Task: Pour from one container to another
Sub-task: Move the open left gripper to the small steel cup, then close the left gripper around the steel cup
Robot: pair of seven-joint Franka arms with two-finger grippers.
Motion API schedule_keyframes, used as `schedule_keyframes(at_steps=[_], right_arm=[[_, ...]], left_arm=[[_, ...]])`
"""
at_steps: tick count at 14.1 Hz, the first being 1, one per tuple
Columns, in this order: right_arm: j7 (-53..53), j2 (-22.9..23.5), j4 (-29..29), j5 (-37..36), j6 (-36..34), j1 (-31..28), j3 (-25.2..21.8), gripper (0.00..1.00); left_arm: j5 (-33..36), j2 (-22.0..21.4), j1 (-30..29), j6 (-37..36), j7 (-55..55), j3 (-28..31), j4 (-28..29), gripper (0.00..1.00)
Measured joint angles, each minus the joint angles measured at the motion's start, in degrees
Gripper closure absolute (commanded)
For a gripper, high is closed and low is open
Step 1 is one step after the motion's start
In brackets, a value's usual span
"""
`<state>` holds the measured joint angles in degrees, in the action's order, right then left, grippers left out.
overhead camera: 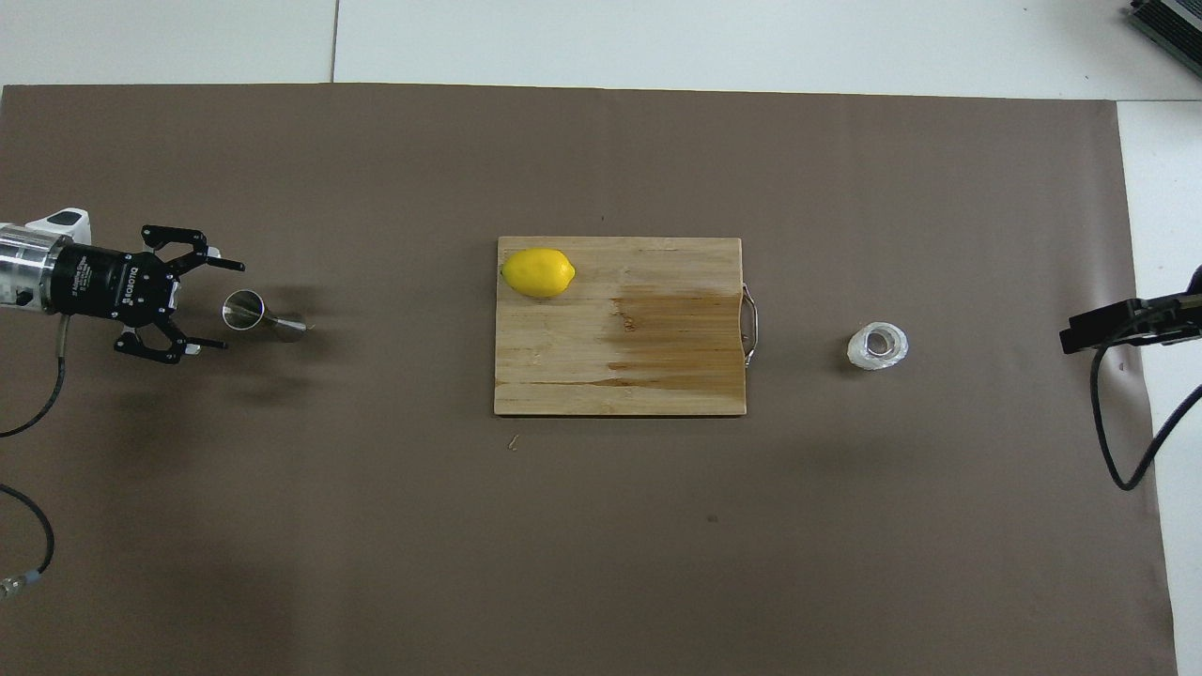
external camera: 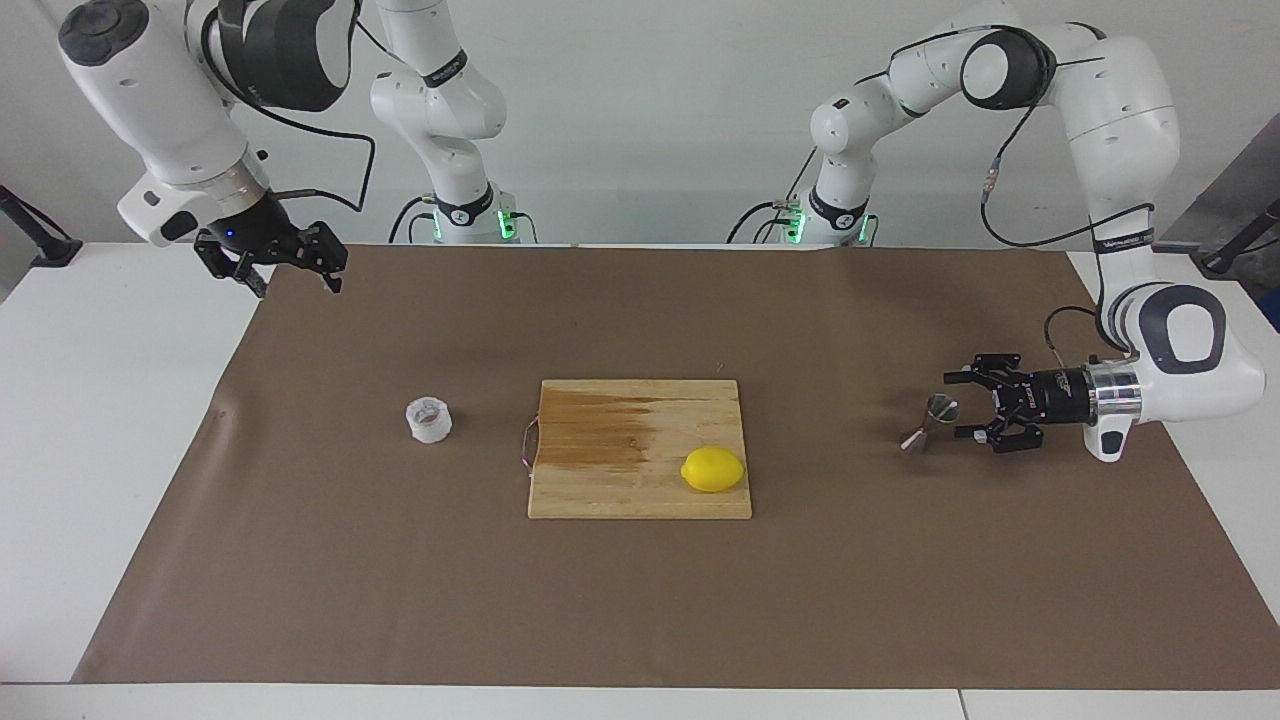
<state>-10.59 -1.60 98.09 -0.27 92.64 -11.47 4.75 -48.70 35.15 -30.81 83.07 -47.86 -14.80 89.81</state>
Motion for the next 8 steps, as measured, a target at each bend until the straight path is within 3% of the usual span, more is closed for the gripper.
schedule_keyframes(at_steps=[8], right_arm=[[0.0,0.0,0.0,0.0,0.0,0.0,0.0,0.0]], left_arm=[[-0.04,2.95,-0.77,-0.03,-0.12,-0.73,0.08,0.0]])
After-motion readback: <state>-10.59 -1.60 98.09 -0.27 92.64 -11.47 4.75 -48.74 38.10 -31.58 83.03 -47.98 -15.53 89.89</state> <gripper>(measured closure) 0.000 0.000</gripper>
